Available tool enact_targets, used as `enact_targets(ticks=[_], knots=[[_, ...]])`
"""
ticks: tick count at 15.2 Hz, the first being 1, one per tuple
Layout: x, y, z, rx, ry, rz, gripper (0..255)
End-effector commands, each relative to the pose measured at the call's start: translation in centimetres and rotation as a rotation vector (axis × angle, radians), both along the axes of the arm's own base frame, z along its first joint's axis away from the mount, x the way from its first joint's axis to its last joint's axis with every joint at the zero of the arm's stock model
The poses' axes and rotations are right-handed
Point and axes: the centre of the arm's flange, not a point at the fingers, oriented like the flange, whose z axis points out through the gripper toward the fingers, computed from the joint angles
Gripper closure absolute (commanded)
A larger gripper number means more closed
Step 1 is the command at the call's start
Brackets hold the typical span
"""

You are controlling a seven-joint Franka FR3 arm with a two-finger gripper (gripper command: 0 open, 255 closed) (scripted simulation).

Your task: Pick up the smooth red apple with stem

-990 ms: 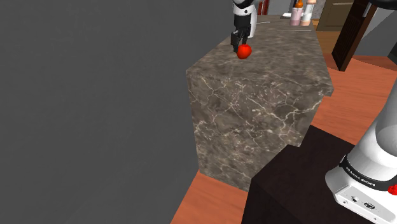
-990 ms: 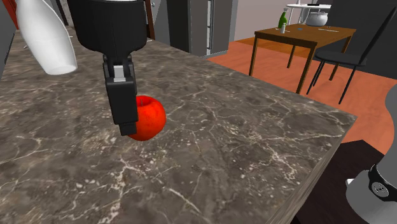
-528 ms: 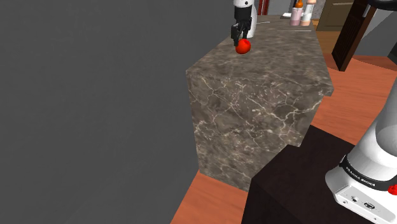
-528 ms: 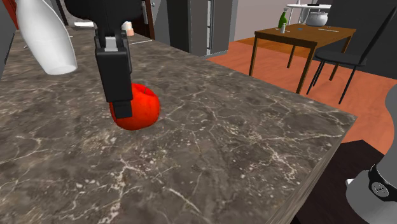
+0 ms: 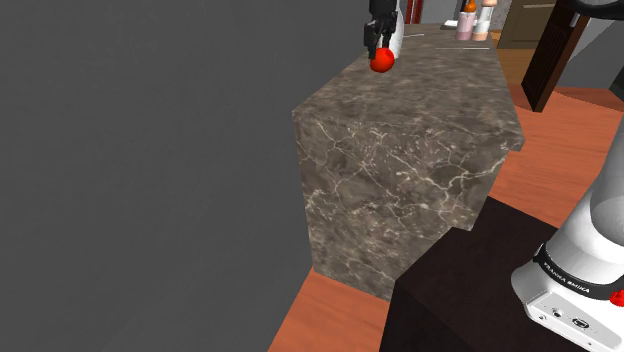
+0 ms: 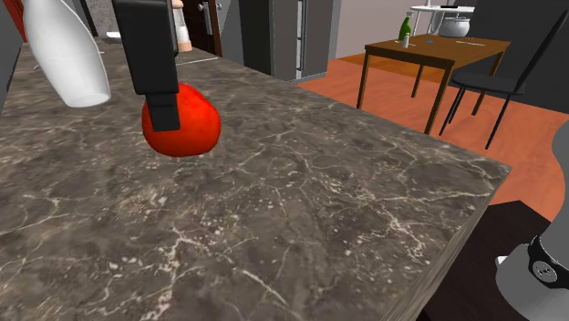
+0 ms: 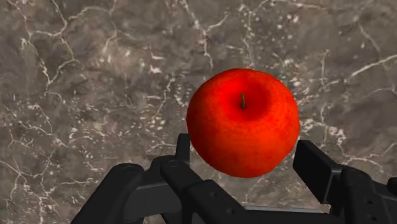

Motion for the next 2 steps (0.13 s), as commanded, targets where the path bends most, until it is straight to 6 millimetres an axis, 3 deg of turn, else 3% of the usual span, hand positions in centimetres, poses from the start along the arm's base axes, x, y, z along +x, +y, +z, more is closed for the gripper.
enact_targets(ticks=[1,2], knots=[[-0.03,-0.02,0.63,0.0,0.0,0.0,255],[-0.03,-0.02,0.63,0.0,0.0,0.0,255]])
